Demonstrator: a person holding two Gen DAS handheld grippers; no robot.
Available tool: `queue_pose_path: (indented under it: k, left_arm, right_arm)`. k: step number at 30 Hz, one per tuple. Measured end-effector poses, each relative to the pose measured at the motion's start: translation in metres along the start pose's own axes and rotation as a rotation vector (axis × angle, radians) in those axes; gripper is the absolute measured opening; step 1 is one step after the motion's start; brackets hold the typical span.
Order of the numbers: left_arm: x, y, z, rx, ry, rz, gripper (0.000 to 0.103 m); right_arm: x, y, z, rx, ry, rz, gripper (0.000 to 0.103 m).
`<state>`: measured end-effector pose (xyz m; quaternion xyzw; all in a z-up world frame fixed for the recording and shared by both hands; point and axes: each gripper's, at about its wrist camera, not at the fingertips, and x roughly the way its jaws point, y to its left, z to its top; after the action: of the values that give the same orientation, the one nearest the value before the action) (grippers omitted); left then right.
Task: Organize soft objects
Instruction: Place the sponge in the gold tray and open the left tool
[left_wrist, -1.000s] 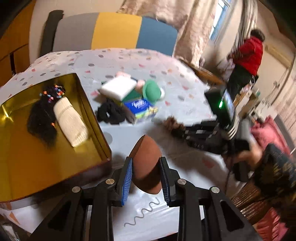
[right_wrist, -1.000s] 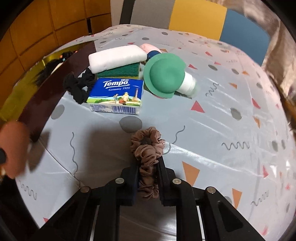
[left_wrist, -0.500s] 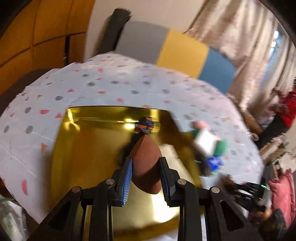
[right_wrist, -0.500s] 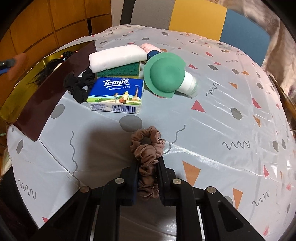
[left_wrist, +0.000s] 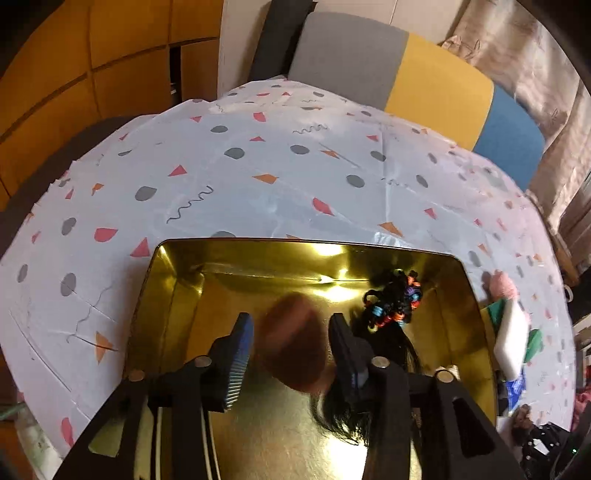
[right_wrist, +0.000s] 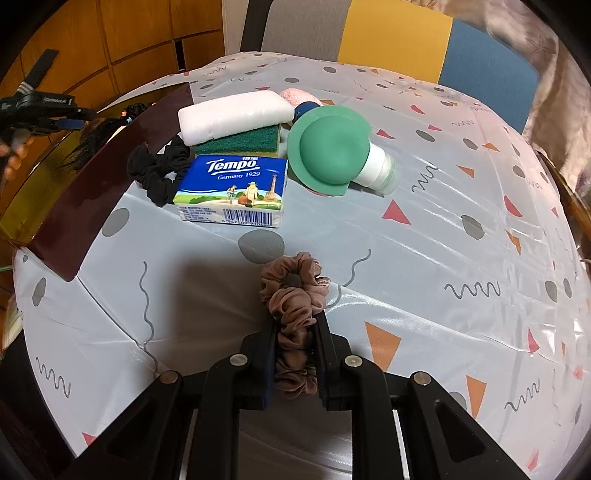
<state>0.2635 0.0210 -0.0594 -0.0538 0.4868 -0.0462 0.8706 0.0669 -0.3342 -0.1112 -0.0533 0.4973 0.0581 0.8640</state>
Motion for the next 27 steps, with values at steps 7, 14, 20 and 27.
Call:
queue_pose_path:
  k: [7, 14, 20, 27]
  left_arm:
    - [-0.034, 0.005, -0.013, -0.021, -0.067, 0.020, 0.055]
    - [-0.085, 0.003, -0.047, 0.010, -0.144, 0.011, 0.056]
    - [-0.111, -0.008, -0.088, 0.075, -0.154, -0.023, 0.056]
    - [-0.123, -0.024, -0.127, 0.117, -0.143, -0.043, 0.056]
  right_arm:
    - [0.000, 0.002, -0.001, -0.013, -0.003, -0.014, 0.018]
    - [-0.001, 0.004, -0.001, -0.015, -0.004, -0.027, 0.018]
    - [-0.001, 0.004, -0.001, -0.001, -0.005, -0.035, 0.018]
    - [-0.001, 0.007, -0.003, 0.005, -0.011, -0.057, 0.018]
